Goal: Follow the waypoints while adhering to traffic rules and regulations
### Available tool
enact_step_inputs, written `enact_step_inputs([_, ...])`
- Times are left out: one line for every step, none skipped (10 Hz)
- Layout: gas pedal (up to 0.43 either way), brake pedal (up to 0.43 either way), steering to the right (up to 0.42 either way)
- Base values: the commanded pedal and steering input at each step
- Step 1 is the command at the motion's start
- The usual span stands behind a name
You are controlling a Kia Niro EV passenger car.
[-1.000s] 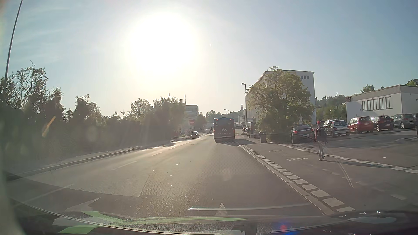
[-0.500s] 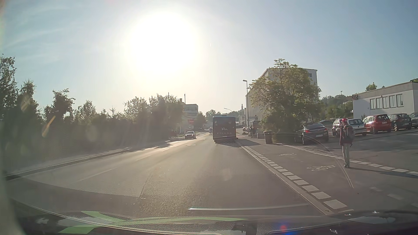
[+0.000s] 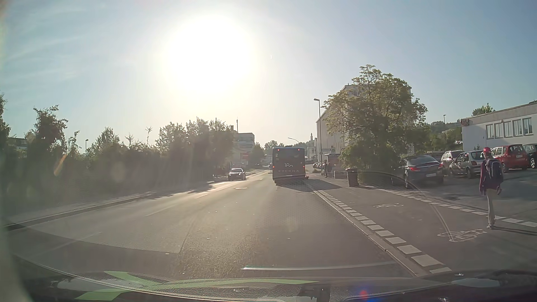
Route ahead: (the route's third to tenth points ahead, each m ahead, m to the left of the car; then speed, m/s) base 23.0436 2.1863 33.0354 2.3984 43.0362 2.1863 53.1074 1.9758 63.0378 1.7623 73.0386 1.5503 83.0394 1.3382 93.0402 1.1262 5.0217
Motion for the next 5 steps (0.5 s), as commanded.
enact_step_inputs([0.0,0.22,-0.005])
enact_step_inputs([0.0,0.22,-0.005])
enact_step_inputs([0.0,0.22,-0.004])
enact_step_inputs([0.0,0.213,-0.004])
enact_step_inputs([0.0,0.195,-0.004])
